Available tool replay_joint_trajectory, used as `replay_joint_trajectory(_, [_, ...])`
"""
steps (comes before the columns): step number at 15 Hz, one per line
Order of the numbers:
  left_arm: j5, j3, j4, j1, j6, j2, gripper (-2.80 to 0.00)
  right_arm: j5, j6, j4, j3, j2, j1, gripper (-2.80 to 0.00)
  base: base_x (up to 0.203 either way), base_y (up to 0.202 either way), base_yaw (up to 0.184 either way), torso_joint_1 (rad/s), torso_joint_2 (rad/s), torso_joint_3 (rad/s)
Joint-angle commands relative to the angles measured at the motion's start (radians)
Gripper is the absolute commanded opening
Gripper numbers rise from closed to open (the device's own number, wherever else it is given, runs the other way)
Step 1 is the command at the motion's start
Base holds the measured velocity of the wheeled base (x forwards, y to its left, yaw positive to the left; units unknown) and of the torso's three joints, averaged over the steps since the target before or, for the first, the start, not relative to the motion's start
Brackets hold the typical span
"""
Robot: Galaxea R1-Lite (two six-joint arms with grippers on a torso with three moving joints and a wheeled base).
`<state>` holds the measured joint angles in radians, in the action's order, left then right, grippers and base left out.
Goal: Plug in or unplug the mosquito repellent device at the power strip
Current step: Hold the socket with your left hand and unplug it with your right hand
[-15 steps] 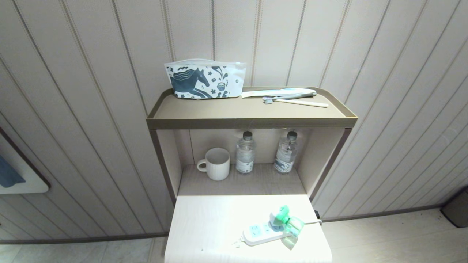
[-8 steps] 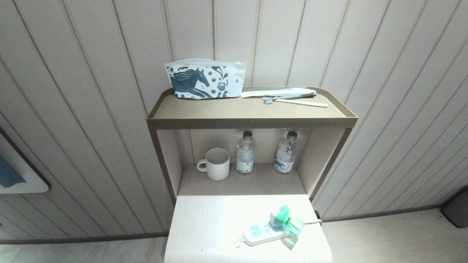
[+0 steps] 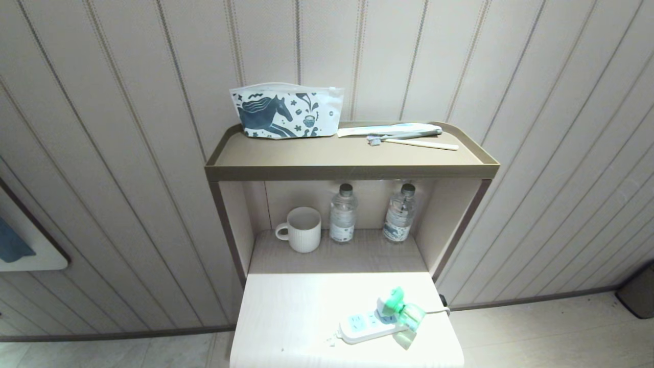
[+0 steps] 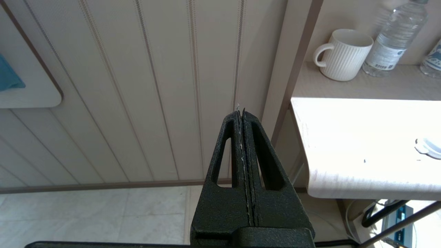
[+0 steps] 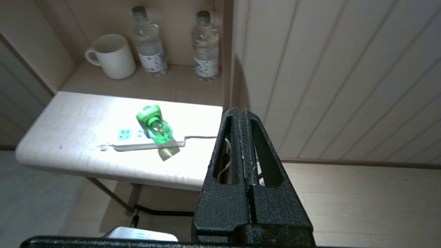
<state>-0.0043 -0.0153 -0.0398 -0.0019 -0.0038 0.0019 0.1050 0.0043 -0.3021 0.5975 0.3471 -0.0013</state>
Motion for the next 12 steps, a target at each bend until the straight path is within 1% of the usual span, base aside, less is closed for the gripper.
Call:
replay_joint_trajectory(1, [0.0, 0.0, 0.0, 0.0, -0.001, 0.001, -2.8, 0.044, 0.002, -0.007, 0.138, 0.238, 0.0, -2.8, 0.0, 0.0, 0.0, 0.0, 0.0, 0.0])
replay_joint_trajectory(3, [0.0, 0.0, 0.0, 0.0, -0.001, 0.001, -2.8, 0.073, 0.003, -0.022, 0.258, 0.355, 0.009, -2.8, 0.0, 0.0, 0.0, 0.0, 0.0, 0.0])
replay_joint_trajectory(4, [0.0, 0.0, 0.0, 0.0, -0.001, 0.001, -2.8, 0.085, 0.003, -0.052, 0.329, 0.406, 0.027, -2.8, 0.0, 0.0, 0.0, 0.0, 0.0, 0.0])
replay_joint_trajectory(5, [0.0, 0.0, 0.0, 0.0, -0.001, 0.001, -2.8, 0.091, 0.003, -0.098, 0.388, 0.447, 0.057, -2.8, 0.0, 0.0, 0.0, 0.0, 0.0, 0.0])
replay_joint_trajectory(8, [0.0, 0.0, 0.0, 0.0, -0.001, 0.001, -2.8, 0.096, 0.003, -0.26, 0.549, 0.566, 0.205, -2.8, 0.0, 0.0, 0.0, 0.0, 0.0, 0.0])
replay_joint_trajectory(9, [0.0, 0.0, 0.0, 0.0, -0.001, 0.001, -2.8, 0.096, 0.003, -0.317, 0.585, 0.598, 0.24, -2.8, 0.0, 0.0, 0.0, 0.0, 0.0, 0.0])
replay_joint_trajectory(12, [0.0, 0.0, 0.0, 0.0, -0.001, 0.001, -2.8, 0.086, 0.004, -0.384, 0.632, 0.713, 0.325, -2.8, 0.0, 0.0, 0.0, 0.0, 0.0, 0.0])
